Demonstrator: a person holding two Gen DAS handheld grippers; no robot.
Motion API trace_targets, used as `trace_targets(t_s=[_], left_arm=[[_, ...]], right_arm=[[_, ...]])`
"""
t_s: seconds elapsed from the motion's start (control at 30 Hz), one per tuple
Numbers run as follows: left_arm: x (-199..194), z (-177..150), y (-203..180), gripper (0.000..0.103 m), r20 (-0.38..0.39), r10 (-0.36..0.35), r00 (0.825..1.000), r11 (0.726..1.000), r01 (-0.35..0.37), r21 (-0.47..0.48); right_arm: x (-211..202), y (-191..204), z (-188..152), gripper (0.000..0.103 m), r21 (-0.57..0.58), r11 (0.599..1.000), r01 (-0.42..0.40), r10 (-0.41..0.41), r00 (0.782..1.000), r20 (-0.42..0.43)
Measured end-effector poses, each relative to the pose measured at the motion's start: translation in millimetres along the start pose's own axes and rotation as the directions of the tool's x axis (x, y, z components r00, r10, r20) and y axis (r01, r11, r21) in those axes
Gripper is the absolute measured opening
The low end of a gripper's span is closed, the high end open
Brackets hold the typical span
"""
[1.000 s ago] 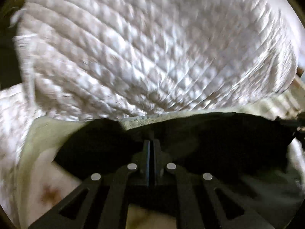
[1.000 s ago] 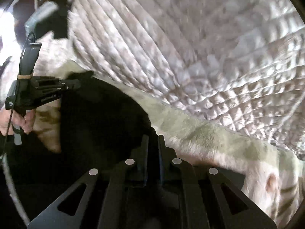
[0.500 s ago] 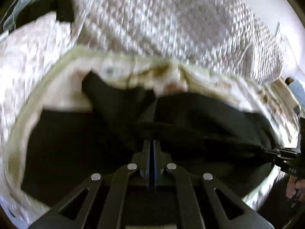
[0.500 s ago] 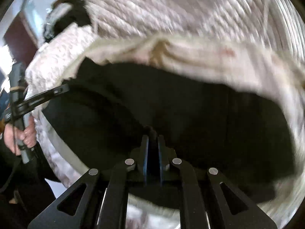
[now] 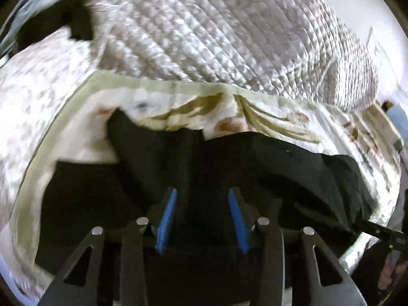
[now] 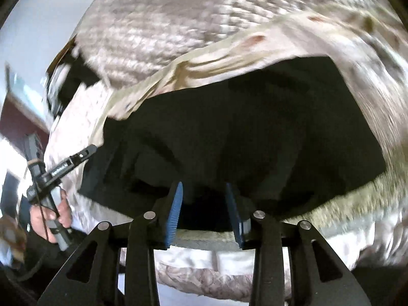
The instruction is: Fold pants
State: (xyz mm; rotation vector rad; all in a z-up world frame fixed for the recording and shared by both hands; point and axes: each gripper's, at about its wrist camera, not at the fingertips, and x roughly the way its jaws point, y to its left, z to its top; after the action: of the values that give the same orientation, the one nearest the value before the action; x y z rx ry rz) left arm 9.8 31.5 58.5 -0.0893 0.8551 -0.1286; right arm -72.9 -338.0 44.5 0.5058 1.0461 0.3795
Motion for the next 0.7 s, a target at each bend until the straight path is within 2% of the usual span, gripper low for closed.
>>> trace_targets(t_s=[0.1,0.23,0.3,0.33,0.37,0.43,0.53,0.63,0.7], left_arm=[[32.2,9.0,-14.1,0.045,-0.039,0.058,0.998,0.996,-0.055,0.066],[69.5,10.2,-17.6,0.044,-0.098,0.111,0.989,0.990,-0.101,0.097],[73.8,9.5,-17.0,0.026,-0.075,0.129,0.989,0.987,-0.121,0.102],[73.6,9.6,-16.4,0.009,-0.071,0.134,0.988,0.987,-0.126,0.103],[73.0,9.8,-14.9,0.005,-0.071,0.133,0.989,0.987,-0.126,0.095],[60.3,9.3,-7.0,0.005,-0.038,0.134,0.990,0.990,-0.132,0.058],[17.0,1.9,16.1,0.005,0.071,0.164,0.984,0.986,-0.161,-0.040],[-30.5,-19.5,51.2,0.005,0.148,0.211,0.966,0.967,-0.185,-0.174],[-54.5,-41.7,74.6,0.005,0.165,0.234,0.958,0.947,-0.186,-0.261]], right_arm=[[-0.4,-10.5,0.4,0.036,0.071,0.997,0.006,-0.007,1.000,0.006],[-6.0,-18.7,2.7,0.036,0.112,0.993,0.045,-0.048,0.999,0.024],[-9.0,-24.8,3.1,0.036,0.148,0.988,0.047,-0.052,0.998,0.031],[-11.0,-27.7,3.3,0.036,0.161,0.985,0.057,-0.064,0.997,0.038],[-13.0,-30.1,4.2,0.036,0.168,0.983,0.077,-0.086,0.995,0.046],[-16.7,-34.3,5.6,0.036,0.176,0.980,0.088,-0.101,0.993,0.064],[-18.9,-38.2,6.1,0.036,0.194,0.977,0.083,-0.097,0.993,0.063],[-18.5,-39.8,5.1,0.036,0.192,0.978,0.087,-0.101,0.993,0.064],[-18.3,-39.5,3.8,0.036,0.193,0.977,0.087,-0.102,0.993,0.066]])
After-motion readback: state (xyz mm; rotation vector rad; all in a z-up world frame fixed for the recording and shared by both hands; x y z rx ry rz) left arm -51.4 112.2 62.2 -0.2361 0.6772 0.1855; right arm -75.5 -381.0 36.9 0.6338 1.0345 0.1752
